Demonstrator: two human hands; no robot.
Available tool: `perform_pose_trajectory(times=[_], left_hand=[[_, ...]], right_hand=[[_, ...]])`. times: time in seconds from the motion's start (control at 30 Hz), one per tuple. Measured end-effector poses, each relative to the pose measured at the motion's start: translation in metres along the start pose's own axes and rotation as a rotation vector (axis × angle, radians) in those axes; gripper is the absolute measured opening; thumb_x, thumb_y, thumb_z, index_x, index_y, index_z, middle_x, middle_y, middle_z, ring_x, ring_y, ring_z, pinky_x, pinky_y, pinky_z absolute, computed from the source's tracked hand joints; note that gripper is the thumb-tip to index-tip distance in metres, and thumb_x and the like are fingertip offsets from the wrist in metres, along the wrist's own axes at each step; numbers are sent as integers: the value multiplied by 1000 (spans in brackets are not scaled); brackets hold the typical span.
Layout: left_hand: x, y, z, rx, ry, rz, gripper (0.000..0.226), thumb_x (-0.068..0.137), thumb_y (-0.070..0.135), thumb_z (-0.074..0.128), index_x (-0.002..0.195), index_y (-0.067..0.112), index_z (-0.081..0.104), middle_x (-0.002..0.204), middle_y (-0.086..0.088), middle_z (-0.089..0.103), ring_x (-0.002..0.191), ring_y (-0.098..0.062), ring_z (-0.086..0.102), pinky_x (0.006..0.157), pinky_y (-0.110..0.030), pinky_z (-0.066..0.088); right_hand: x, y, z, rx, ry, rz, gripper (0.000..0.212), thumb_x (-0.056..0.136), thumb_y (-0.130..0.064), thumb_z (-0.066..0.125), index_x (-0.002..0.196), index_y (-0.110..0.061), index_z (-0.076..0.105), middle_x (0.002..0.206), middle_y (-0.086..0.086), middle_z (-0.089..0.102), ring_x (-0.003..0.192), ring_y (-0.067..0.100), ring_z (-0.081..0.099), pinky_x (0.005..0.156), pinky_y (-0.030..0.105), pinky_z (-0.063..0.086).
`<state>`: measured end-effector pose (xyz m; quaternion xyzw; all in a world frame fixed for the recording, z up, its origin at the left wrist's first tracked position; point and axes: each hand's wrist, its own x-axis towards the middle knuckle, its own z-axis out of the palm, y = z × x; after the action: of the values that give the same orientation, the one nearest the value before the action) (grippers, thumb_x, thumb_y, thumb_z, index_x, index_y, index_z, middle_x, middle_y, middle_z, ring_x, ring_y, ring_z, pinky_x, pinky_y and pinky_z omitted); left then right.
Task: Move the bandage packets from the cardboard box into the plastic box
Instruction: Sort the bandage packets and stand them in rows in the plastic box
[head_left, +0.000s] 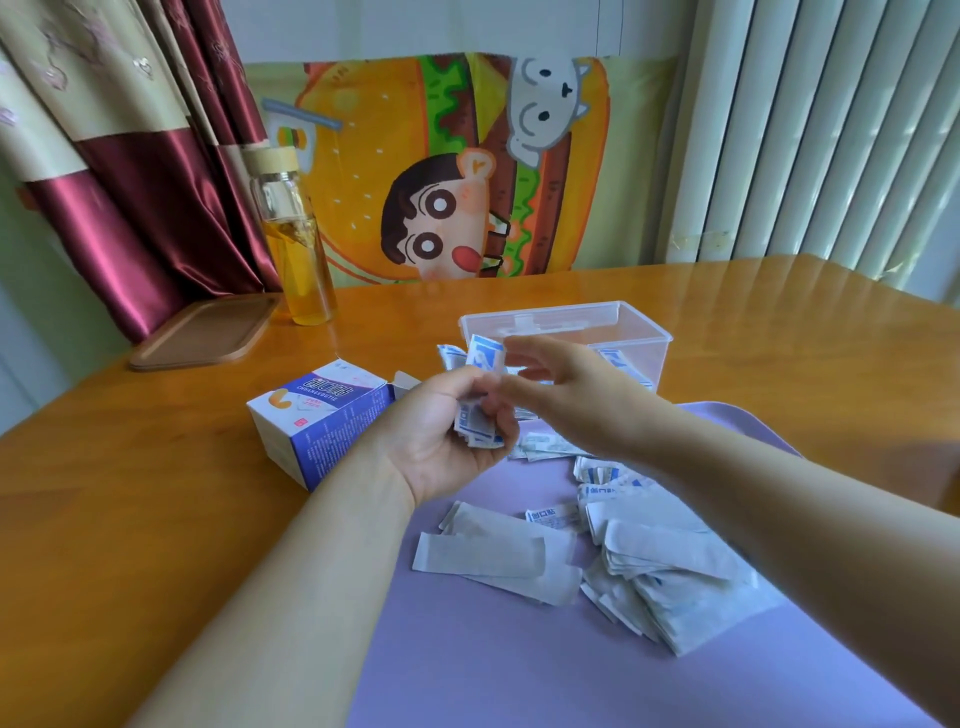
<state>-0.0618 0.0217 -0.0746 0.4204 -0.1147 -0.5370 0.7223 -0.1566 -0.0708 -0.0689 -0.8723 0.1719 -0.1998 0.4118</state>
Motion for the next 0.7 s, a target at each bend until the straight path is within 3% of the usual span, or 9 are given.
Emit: perform_pose_trajectory(times=[0.1,0.13,0.23,0.33,0.4,0.53,0.63,0.7], left_hand=[[2,-3,1,13,-34,-43,19,89,0,42,81,12,55,67,1,47,49,-3,44,43,-14,40],[3,-4,1,22,-39,-50,18,89,0,42,84,12,55,68,1,49,52,-3,44,44,-14,39],[3,-6,2,37,-58,-63,15,91,3,44,88,12,56,64,-1,54,49,-3,41,43,-14,39],[0,-9,6,111,-102,-64,20,91,3,43,75,8,55,57,-1,48,43,-6,43,42,-15,40],[-2,-13,9,226,-126,-45,27,90,3,42,67,7,53,53,-2,45,42,-8,44,43,-17,42],[-6,-13,10,373,-179,-27,28,93,4,41,68,6,54,52,-2,50,47,-9,45,45,-17,44],[-7,-13,9,484,-179,-37,22,94,9,45,73,10,52,60,-2,46,51,-9,47,47,-19,44],[-7,-14,8,513,-160,-22,20,96,12,46,76,11,51,62,-2,43,51,-9,46,45,-19,43]], right_hand=[[-2,1,-7,-75,-32,-68,40,87,-37,61,123,-19,60,122,-7,60,116,8,51,104,31,38],[-5,2,-9,-105,-52,-84,45,84,-38,65,126,-21,57,126,-8,57,120,6,48,104,27,36],[-17,3,-12,-299,-97,-128,105,67,-42,80,149,-29,17,150,-11,25,136,3,21,102,13,19],[-22,7,-3,-480,-142,-247,131,56,-46,86,148,-34,-7,155,-12,3,142,8,8,110,19,18],[-21,9,-3,-479,-113,-277,133,56,-43,86,147,-36,-10,154,-12,5,140,10,15,108,20,24],[-20,11,-7,-431,-108,-296,118,63,-32,85,149,-33,4,139,-10,26,107,-3,33,85,-2,28],[-23,13,-6,-462,-88,-372,107,64,-32,84,148,-31,16,137,-5,27,112,6,40,88,12,40],[-26,12,-7,-520,-108,-382,108,62,-39,84,146,-36,17,136,-7,23,113,8,40,88,14,38]])
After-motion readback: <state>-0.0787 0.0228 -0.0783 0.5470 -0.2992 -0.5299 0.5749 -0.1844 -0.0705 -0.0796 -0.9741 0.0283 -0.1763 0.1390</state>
